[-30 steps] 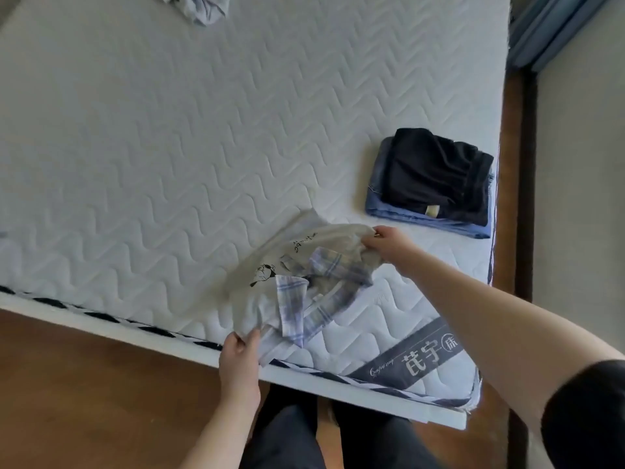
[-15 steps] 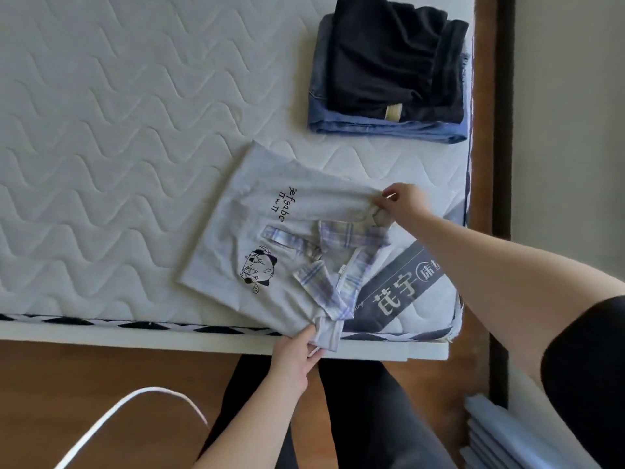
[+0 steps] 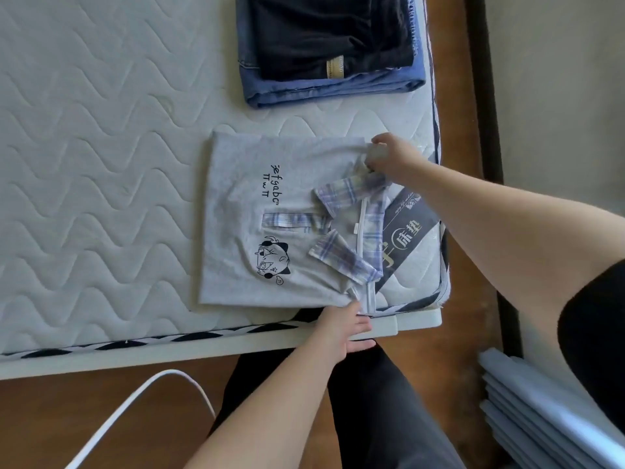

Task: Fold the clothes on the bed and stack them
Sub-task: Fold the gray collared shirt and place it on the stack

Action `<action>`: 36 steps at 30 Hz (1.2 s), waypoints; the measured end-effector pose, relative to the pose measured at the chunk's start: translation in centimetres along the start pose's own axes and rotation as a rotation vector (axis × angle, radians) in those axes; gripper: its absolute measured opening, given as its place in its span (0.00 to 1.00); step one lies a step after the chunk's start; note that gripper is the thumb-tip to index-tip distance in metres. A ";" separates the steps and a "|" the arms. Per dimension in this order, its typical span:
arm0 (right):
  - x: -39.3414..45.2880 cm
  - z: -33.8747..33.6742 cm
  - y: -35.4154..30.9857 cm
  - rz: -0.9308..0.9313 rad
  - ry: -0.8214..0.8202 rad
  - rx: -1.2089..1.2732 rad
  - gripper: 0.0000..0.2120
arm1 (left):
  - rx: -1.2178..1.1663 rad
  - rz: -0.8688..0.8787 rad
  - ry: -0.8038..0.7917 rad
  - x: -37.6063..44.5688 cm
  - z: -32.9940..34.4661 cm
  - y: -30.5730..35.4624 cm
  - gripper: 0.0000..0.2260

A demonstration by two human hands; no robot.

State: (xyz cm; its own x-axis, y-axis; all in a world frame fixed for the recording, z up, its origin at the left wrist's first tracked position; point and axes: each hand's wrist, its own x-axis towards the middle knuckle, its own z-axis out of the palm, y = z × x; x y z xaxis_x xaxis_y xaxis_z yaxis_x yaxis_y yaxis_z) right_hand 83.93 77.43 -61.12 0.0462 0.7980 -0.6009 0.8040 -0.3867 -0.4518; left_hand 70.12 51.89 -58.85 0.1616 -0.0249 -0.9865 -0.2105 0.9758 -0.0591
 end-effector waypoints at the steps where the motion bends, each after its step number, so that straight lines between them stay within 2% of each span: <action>1: -0.7 0.3 0.7 -0.015 -0.005 0.037 0.27 | 0.140 -0.057 -0.051 -0.5 -0.4 0.4 0.16; 3: -2.4 0.8 1.9 -0.045 0.010 0.136 0.31 | 0.409 -0.118 -0.158 -1.5 -1.5 1.9 0.21; 5: -4.0 0.9 2.8 0.001 0.060 0.268 0.33 | 0.602 -0.049 -0.154 -2.3 -2.2 3.9 0.18; 8: -6.3 1.1 4.1 0.107 0.158 0.400 0.28 | 0.811 0.366 0.002 -2.7 -2.0 8.2 0.09; 10: -8.1 1.8 4.8 0.173 0.169 0.448 0.24 | 0.960 0.666 0.116 -3.0 -1.5 11.5 0.08; 14: -11.8 4.6 6.3 0.288 0.166 0.563 0.17 | 1.211 1.131 0.293 -2.4 0.5 17.1 0.06; 17: -14.1 7.2 6.6 0.372 0.182 0.589 0.13 | 1.397 1.327 0.318 -1.1 2.8 19.9 0.09; 20: -16.1 10.2 6.3 0.459 0.208 0.659 0.15 | 1.623 1.427 0.489 0.3 5.0 22.5 0.19; 22: -17.1 11.8 5.8 0.513 0.211 0.671 0.22 | 1.766 1.372 0.521 1.1 6.3 24.1 0.26; 26: -19.4 14.1 4.7 0.602 0.172 0.656 0.35 | 1.874 1.040 0.419 2.7 7.2 26.7 0.42; 29: -21.1 15.2 4.0 0.703 0.073 0.511 0.43 | 1.746 0.939 0.313 2.9 7.0 28.9 0.43; 30: -21.4 15.6 3.9 0.745 0.023 0.430 0.44 | 1.776 0.899 0.299 2.7 7.0 29.9 0.43; 32: -21.8 16.3 3.6 0.810 -0.060 0.400 0.41 | 1.954 0.798 0.279 1.8 6.9 31.6 0.45; 34: -22.0 16.8 3.4 0.826 -0.071 0.526 0.30 | 2.111 0.752 0.284 0.8 6.6 32.6 0.44; 36: -22.3 17.3 3.0 0.812 -0.008 0.672 0.21 | 2.152 0.786 0.262 0.1 6.0 32.5 0.33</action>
State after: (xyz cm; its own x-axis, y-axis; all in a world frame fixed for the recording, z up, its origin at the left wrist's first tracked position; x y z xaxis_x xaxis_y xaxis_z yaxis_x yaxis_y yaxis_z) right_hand 75.05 50.48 -60.48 0.4175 0.1824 -0.8902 0.0392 -0.9823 -0.1829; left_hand 69.09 84.90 -59.91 0.4675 0.4974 -0.7308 0.8541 -0.4673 0.2283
